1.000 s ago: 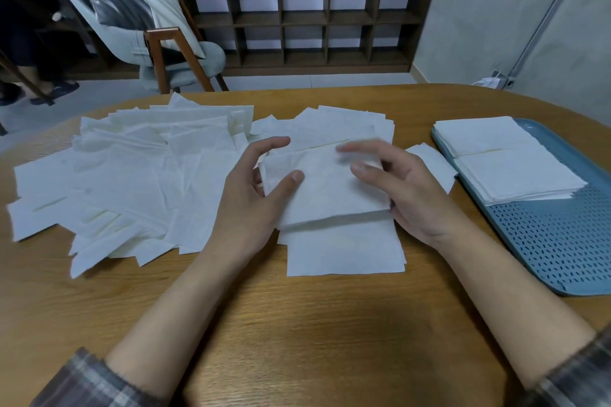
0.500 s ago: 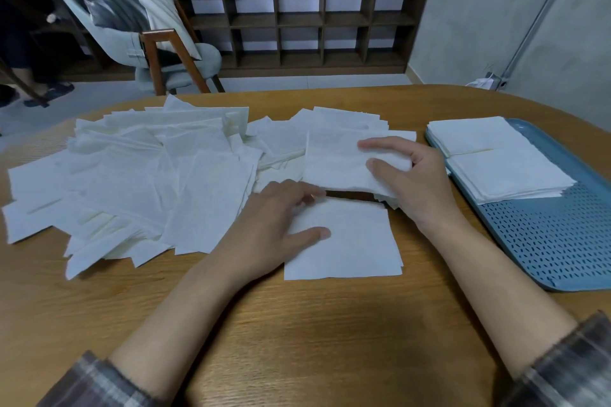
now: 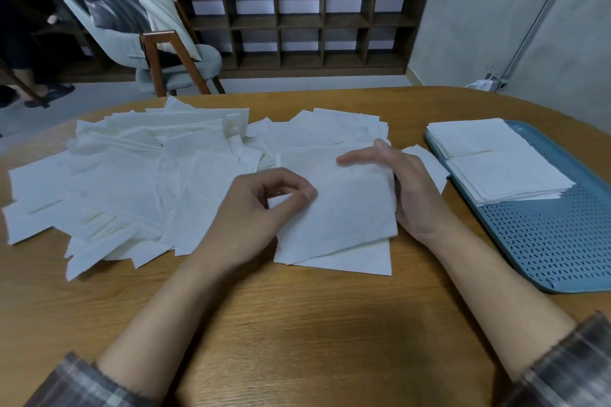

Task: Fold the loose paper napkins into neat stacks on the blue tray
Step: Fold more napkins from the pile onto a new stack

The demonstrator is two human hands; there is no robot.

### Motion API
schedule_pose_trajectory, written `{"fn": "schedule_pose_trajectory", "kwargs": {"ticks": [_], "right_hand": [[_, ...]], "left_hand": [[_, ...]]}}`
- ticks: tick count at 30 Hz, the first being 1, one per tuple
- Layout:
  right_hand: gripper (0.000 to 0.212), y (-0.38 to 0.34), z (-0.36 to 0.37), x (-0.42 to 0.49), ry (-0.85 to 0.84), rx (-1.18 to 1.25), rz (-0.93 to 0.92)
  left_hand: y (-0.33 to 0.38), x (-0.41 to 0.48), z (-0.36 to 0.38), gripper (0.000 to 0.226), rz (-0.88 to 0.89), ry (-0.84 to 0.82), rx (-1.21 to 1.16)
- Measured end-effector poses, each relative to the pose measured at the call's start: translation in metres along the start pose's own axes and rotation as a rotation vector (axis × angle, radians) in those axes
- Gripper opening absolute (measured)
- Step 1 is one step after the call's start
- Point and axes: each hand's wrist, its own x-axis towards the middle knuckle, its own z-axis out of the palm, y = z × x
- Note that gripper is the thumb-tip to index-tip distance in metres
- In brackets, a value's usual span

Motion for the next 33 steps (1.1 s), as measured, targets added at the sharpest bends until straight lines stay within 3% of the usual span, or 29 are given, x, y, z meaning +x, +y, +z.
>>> {"fn": "schedule_pose_trajectory", "kwargs": {"ticks": [2,4,7,10,18,28,33], "right_hand": [[0.049,-0.001,0.004,-0.003,-0.065,0.108,0.056],[0.029,0.0,0.01,-0.006,-0.05,0.009,0.006],[0.019,0.001,0.015,-0.008,-0.002,-0.065,-0.026],[0.016,-0.001,0.016,-0.007,-0.006,-0.053,-0.004],[0.052,-0.001,0.021,-0.008,-0.1,-0.106,-0.028],[0.054,0.0,0.023,-0.008,-0.088,-0.146,-0.041],[0.056,-0.001,0.018,-0.006,-0.058,0.058,-0.034]], "left_hand": [[0.0,0.002,-0.001,0.01,-0.019,0.106,-0.081],[-0.001,0.003,-0.001,0.008,-0.043,0.177,-0.104],[-0.002,0.003,-0.001,0.004,-0.049,0.216,-0.087],[-0.003,0.003,0.0,0.017,-0.048,0.22,-0.078],[-0.004,0.003,0.004,0.02,-0.049,0.231,-0.079],[-0.01,0.004,0.003,0.018,-0.037,0.275,0.023],[-0.013,0.005,0.001,0.021,-0.026,0.36,0.112]]}}
